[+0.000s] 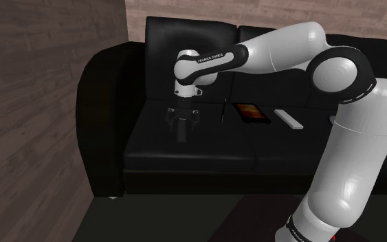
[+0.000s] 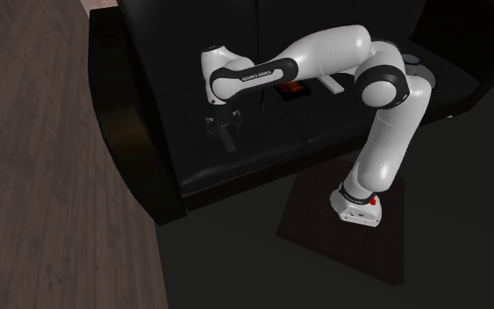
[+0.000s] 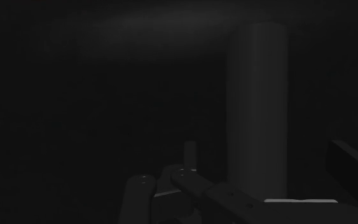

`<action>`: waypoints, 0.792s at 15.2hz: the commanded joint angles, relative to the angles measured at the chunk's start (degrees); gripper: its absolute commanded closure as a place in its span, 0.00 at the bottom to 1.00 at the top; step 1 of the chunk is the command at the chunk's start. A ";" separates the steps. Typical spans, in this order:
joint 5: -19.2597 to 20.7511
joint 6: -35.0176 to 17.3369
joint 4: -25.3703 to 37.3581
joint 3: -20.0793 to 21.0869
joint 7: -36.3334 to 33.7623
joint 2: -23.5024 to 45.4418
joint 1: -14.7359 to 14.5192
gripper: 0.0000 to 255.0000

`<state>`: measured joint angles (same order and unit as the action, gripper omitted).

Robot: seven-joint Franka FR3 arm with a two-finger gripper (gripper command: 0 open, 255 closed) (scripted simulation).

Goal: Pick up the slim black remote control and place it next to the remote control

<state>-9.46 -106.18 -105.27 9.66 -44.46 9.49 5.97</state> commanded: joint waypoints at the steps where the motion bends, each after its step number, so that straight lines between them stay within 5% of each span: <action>1: 0.00 -0.02 -0.01 0.00 0.00 0.01 0.00 0.00; 2: 0.00 -0.01 -0.01 0.00 0.00 0.00 0.00 0.00; 3: 0.00 -0.01 -0.01 0.00 0.00 0.00 0.00 1.00; 12: 0.00 -0.02 -0.01 -0.01 0.00 0.00 -0.01 1.00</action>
<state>-9.37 -106.05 -104.94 9.54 -44.50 9.17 6.06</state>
